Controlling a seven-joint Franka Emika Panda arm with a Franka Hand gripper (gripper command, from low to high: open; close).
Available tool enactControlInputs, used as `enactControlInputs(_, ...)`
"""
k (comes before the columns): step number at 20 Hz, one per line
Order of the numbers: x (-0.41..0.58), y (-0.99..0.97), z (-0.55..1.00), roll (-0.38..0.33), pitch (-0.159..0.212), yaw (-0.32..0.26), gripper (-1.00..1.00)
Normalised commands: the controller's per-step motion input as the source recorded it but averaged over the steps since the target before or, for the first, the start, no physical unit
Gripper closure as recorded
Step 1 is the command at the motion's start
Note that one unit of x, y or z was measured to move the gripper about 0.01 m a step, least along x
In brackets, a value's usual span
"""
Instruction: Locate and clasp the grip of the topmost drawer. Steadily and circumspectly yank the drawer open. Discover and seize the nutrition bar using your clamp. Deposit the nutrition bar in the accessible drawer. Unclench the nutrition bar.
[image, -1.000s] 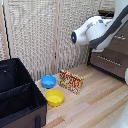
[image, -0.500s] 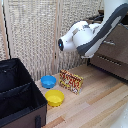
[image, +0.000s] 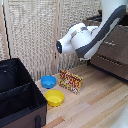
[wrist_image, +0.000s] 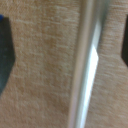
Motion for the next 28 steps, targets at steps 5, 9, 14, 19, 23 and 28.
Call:
enactControlInputs(5, 0.052, 0.67, 0.34, 0.039, 0.006, -0.025, -1.00)
enactControlInputs(9, 0.000, 0.33, 0.28, 0.272, 0.048, -0.065, -1.00)
enactControlInputs(14, 0.000, 0.22, 0.03, 0.369, 0.031, -0.093, -1.00)
enactControlInputs(19, 0.029, 0.23, 0.00, 0.375, 0.000, -0.101, -1.00)
enactControlInputs(23, 0.051, 0.22, 0.00, 0.375, 0.000, -0.083, -1.00)
enactControlInputs(28, 0.031, 0.21, 0.00, 0.375, 0.005, -0.074, -1.00)
